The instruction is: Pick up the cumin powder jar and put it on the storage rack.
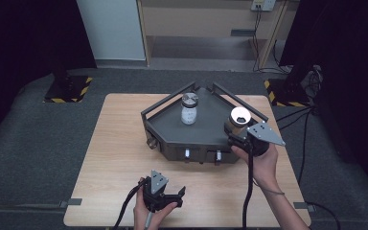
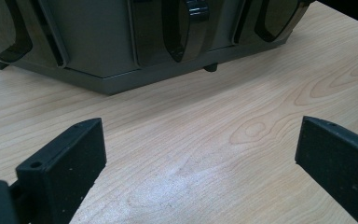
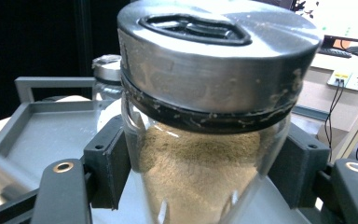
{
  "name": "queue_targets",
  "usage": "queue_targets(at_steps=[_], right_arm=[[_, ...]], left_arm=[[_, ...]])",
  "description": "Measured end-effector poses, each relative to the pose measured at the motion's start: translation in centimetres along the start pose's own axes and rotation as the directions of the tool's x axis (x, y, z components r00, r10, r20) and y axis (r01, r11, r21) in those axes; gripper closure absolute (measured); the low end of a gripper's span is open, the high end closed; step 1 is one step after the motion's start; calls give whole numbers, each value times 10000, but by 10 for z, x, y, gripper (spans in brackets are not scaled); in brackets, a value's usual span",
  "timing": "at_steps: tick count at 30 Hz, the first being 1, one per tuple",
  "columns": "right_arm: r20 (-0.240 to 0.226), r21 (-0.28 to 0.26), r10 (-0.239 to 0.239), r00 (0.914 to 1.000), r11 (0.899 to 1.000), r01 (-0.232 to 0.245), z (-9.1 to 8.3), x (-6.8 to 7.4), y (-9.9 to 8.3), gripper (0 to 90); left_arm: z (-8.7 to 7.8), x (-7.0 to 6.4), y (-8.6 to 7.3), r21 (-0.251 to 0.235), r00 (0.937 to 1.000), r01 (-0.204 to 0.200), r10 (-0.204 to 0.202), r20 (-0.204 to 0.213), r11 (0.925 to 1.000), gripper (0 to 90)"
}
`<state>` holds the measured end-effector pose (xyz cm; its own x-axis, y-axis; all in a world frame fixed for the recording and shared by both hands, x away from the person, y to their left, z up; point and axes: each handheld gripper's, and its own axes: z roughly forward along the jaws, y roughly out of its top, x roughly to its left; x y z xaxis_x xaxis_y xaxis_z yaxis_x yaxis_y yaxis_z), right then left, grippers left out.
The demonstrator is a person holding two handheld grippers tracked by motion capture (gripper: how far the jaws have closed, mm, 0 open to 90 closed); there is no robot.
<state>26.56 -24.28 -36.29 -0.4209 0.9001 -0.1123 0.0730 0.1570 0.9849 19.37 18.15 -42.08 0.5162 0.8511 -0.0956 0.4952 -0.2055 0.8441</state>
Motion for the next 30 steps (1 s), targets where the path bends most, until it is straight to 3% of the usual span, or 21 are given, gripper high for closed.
queue_targets(at_steps=[6, 12, 17, 30], right_arm=[[117, 237, 114, 9999, 9997, -117, 30, -4, 5, 302], [245, 462, 544, 9982, 9974, -555, 63, -11, 11, 302], [459, 893, 514, 9976, 9945, -554, 89, -15, 17, 303], [361, 1993, 688, 9970, 9771, -746, 127, -9, 12, 302]], left_arm=[[0, -1, 0, 7, 9999, -61, 61, 108, 10000, 9], [0, -2, 0, 31, 9998, -120, 119, 166, 9999, 9], [2, -2, 0, 65, 9997, -138, 137, 214, 9999, 9], [2, -3, 0, 63, 9994, -177, 175, 308, 9998, 9]])
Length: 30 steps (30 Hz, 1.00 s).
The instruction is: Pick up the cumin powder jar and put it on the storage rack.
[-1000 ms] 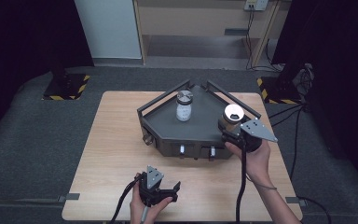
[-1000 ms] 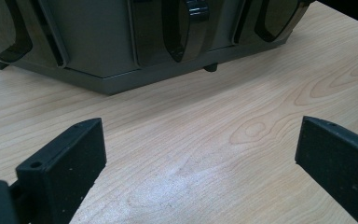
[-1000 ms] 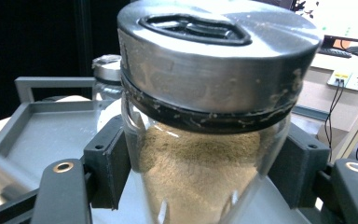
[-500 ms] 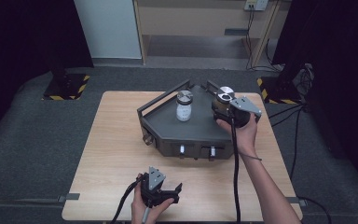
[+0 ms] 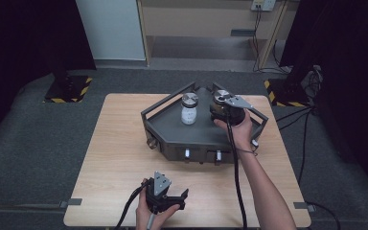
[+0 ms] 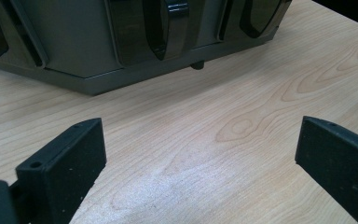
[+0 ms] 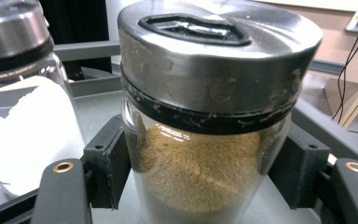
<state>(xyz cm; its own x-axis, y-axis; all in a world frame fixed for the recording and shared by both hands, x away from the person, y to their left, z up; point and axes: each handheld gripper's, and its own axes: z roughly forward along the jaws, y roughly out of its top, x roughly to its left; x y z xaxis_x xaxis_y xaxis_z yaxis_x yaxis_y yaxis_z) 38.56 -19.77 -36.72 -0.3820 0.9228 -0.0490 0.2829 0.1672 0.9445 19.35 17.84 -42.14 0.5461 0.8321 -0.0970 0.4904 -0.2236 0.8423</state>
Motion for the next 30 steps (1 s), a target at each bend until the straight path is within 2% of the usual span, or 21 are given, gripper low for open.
queue_targets(at_steps=[3, 12, 18, 20, 23, 26, 28, 30], right_arm=[[-32, 227, -54, 10000, 9997, 55, 4, 1, 0, 302], [-97, 40, 173, 9998, 9998, -172, 5, 0, -6, 303], [11, 17, 98, 10000, 10000, -98, 4, 3, -7, 298], [86, -80, 145, 9999, 9999, -144, 2, 4, -8, 214], [346, -172, 131, 9993, 9998, -126, -5, 10, -5, 83], [297, -219, 233, 9993, 9995, -226, -13, 10, -3, 65], [267, -446, 238, 9994, 9988, -226, -27, 12, -4, 46], [83, -747, 175, 9998, 9971, -168, -53, 12, -9, 39]], left_arm=[[0, 0, 0, 9, 10000, -13, 13, -4, 10000, 8], [1, 0, 0, 33, 10000, 4, -4, 33, 10000, 9], [0, 0, 0, 17, 10000, -11, 11, 50, 10000, 8], [0, 0, 0, -2, 10000, -29, 29, 68, 10000, 9], [1, 0, 0, 7, 10000, -36, 36, 63, 10000, 8], [0, 0, 0, -1, 10000, -33, 33, 40, 10000, 8], [0, 0, 0, -19, 10000, 18, -18, 19, 10000, 8], [-1, 1, -1, -67, 10000, 32, -32, -44, 10000, 9]])
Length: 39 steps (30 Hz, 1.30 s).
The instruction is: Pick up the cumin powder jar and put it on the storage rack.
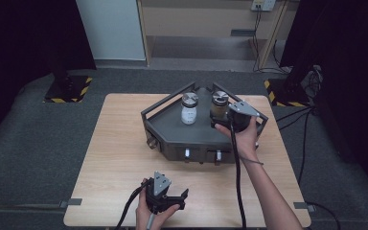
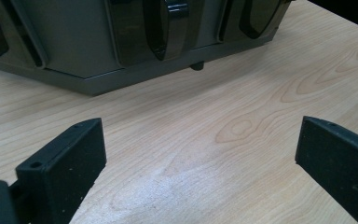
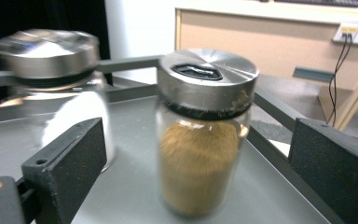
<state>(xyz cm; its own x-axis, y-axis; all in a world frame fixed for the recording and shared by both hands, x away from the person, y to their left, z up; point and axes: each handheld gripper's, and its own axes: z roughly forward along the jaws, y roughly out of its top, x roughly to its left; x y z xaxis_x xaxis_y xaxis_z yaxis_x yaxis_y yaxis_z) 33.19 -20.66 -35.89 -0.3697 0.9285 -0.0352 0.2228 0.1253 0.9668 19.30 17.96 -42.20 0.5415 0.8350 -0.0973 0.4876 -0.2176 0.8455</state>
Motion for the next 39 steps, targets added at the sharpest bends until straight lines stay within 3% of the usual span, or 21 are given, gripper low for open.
queue_targets(at_steps=[8, 16, 28, 39], right_arm=[[-177, -1410, 653, 9977, 9877, -671, -82, -5, -34, 34], [-387, -1667, 443, 9983, 9847, -501, -143, -11, -57, 33], [-498, -1872, 442, 9978, 9809, -528, -190, -15, -77, 30], [-501, -1953, 402, 9979, 9795, -493, -208, -13, -84, 30]], left_arm=[[-1, -1, -1, -73, 9998, 24, -25, -201, 10000, 9], [-3, -2, -2, -149, 9995, 14, -19, -331, 9999, 9], [-6, -3, -3, -253, 9986, 73, -86, -526, 9997, 9], [-8, -3, -4, -312, 9982, 84, -102, -587, 9995, 9]])
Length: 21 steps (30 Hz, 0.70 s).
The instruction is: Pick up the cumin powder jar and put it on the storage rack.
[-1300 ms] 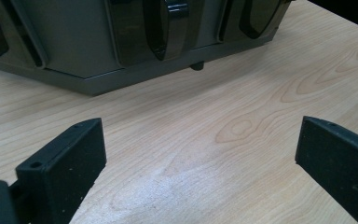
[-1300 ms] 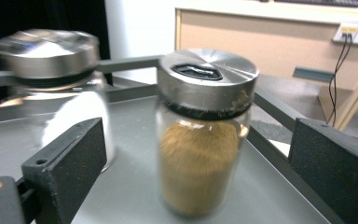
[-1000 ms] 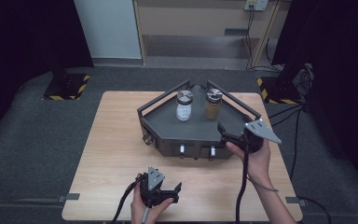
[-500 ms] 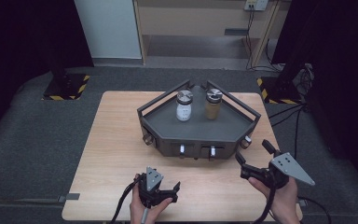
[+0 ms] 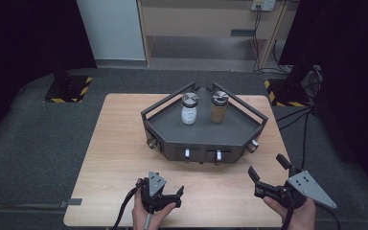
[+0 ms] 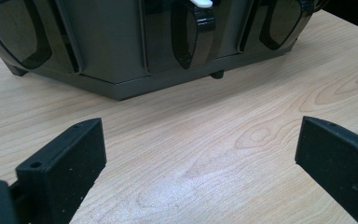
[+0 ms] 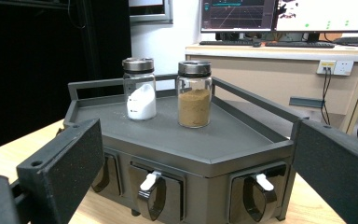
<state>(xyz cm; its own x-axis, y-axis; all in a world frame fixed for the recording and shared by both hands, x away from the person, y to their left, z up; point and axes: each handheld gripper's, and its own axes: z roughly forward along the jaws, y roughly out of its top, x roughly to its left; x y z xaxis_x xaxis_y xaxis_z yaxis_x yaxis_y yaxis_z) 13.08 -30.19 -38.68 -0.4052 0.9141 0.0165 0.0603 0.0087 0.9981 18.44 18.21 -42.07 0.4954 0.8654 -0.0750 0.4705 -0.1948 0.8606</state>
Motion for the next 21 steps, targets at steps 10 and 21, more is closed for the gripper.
queue_targets(at_steps=[10, 21], right_arm=[[-154, -206, -36, 9999, 9998, 33, -18, 11, -4, 28], [-30, -395, 129, 9999, 9991, -130, -33, 16, -13, 27]], left_arm=[[-1, 0, 0, -29, 10000, -11, 11, -22, 10000, 9], [-3, -1, -1, -112, 10000, -33, 32, -52, 9999, 9]])
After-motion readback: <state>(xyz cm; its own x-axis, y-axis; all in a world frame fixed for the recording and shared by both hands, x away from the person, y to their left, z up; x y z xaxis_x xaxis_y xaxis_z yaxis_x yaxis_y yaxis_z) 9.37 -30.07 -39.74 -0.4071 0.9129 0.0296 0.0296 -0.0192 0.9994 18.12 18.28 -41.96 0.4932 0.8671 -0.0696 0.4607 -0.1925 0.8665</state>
